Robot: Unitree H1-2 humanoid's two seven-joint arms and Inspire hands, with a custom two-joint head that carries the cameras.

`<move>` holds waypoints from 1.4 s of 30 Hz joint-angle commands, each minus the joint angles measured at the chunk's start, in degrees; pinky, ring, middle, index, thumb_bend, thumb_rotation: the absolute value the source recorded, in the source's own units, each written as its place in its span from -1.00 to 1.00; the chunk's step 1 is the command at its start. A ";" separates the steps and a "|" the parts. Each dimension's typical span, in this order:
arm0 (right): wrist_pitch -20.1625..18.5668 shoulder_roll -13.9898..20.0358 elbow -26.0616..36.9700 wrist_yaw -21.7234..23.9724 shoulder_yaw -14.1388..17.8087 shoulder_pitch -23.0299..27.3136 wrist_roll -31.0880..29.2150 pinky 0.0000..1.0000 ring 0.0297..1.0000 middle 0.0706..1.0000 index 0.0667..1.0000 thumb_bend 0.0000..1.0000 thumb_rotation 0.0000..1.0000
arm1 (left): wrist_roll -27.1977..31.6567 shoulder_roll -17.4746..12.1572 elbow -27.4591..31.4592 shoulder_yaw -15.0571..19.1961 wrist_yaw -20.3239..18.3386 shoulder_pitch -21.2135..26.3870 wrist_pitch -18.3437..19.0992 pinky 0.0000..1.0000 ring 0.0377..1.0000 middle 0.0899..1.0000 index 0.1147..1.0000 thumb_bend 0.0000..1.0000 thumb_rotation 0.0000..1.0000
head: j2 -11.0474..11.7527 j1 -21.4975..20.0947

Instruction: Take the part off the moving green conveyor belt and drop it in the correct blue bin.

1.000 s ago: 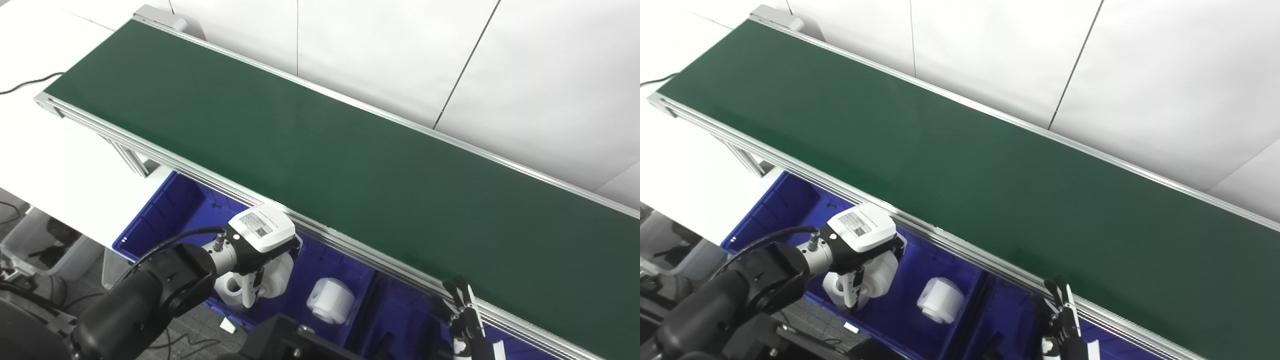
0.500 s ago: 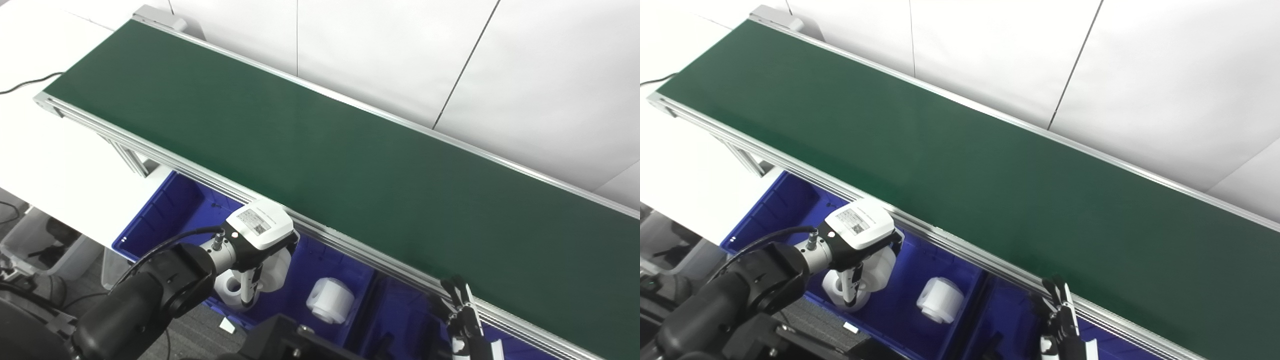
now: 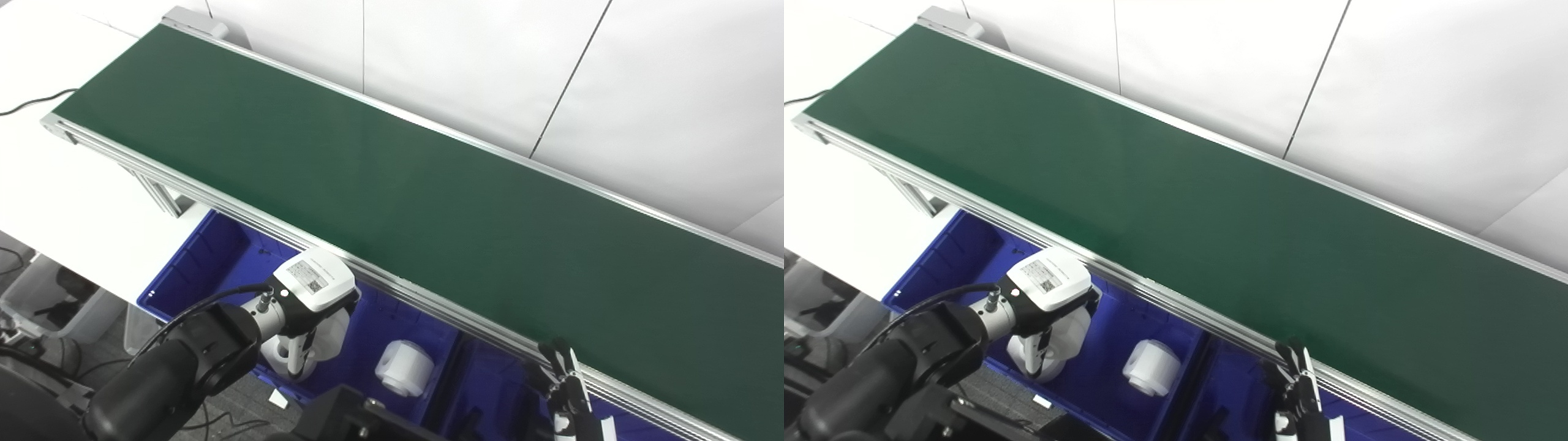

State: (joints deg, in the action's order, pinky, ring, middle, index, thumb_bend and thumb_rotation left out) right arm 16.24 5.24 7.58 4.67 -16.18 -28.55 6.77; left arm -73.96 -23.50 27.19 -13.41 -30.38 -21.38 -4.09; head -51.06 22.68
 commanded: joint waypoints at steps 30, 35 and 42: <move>0.45 -0.30 1.92 0.30 0.18 -0.60 -0.16 0.56 0.60 0.81 0.91 0.54 0.97 | 14.45 3.77 13.54 5.52 11.57 -2.37 -7.77 0.16 0.28 0.31 0.29 0.85 -0.39 | -0.31 -0.72; -0.21 -0.34 2.42 0.34 0.16 -0.70 -0.16 0.56 0.60 0.81 0.91 0.55 0.98 | 14.49 2.91 14.51 5.65 3.91 -1.57 -6.05 0.70 0.90 0.93 0.95 1.00 0.19 | -0.36 -0.83; -0.51 -0.23 2.81 0.44 0.12 -0.84 -0.11 0.55 0.60 0.81 0.92 0.56 0.99 | 17.26 4.47 14.63 6.57 3.98 -1.89 -6.16 1.00 1.00 1.00 1.00 1.00 0.12 | -0.45 -0.85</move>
State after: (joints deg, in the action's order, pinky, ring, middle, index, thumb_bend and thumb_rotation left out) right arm 15.54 5.27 8.23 4.77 -16.12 -29.02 6.98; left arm -57.88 -19.04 40.31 -7.40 -29.03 -23.35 -9.36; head -51.59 21.80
